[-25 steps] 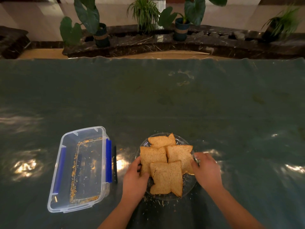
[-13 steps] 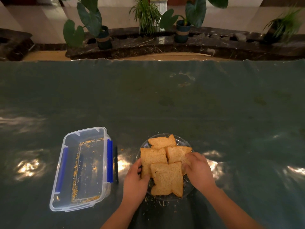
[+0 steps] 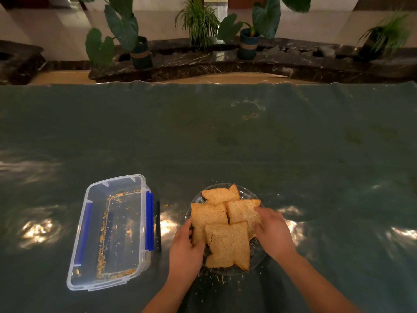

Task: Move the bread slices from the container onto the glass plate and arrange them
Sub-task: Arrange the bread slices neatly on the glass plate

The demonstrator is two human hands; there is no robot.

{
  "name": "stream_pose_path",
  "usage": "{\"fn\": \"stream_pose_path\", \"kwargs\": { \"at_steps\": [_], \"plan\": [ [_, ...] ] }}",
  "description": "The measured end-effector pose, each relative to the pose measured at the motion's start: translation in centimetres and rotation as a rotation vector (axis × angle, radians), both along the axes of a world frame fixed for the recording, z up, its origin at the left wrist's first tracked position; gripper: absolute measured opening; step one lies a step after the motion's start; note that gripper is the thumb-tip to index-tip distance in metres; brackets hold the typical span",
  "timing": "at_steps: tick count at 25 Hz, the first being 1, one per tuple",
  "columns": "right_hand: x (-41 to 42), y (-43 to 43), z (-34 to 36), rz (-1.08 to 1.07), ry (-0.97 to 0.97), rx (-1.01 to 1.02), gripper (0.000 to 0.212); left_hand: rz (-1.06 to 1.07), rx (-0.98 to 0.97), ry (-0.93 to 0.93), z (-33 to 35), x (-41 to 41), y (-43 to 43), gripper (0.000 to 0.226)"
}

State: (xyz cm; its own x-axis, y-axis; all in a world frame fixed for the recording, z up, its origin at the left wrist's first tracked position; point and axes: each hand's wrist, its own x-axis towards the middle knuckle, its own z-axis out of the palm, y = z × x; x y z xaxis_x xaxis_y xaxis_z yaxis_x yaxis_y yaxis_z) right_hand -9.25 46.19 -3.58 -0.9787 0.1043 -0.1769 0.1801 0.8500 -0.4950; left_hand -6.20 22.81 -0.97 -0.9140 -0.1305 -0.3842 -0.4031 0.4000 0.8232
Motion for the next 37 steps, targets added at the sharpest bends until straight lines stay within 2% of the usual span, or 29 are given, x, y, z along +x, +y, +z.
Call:
{"fn": "stream_pose_path", "kwargs": {
  "at_steps": [6,13,17,24,29,33,37],
  "plan": [
    [0.7,0.2,-0.3,0.069,0.033,0.059,0.040,-0.053,-0.082,0.007,-0.6,0.4,-0.2,0.054],
    [0.9,0.2,-0.4,0.063,0.008,0.109,0.041,-0.064,-0.083,-0.004,-0.4,0.5,-0.1,0.061],
    [1.0,0.2,-0.4,0.030,0.005,0.079,0.041,-0.047,-0.067,-0.003,-0.3,0.3,-0.1,0.056],
    [0.9,0.3,-0.6,-0.001,0.006,0.048,0.042,0.000,0.001,0.000,0.0,-0.5,0.0,0.032],
    [0.9,0.4,-0.3,-0.040,0.015,-0.010,0.042,0.013,0.000,-0.010,-0.1,-0.9,-0.2,0.029],
    [1.5,0.4,-0.2,-0.025,0.074,0.030,0.040,0.006,-0.004,-0.001,-0.2,-0.5,-0.1,0.034],
    [1.5,0.4,-0.1,-0.067,0.031,-0.005,0.039,-0.003,-0.001,-0.030,0.2,-1.0,0.1,0.032]
  ]
}}
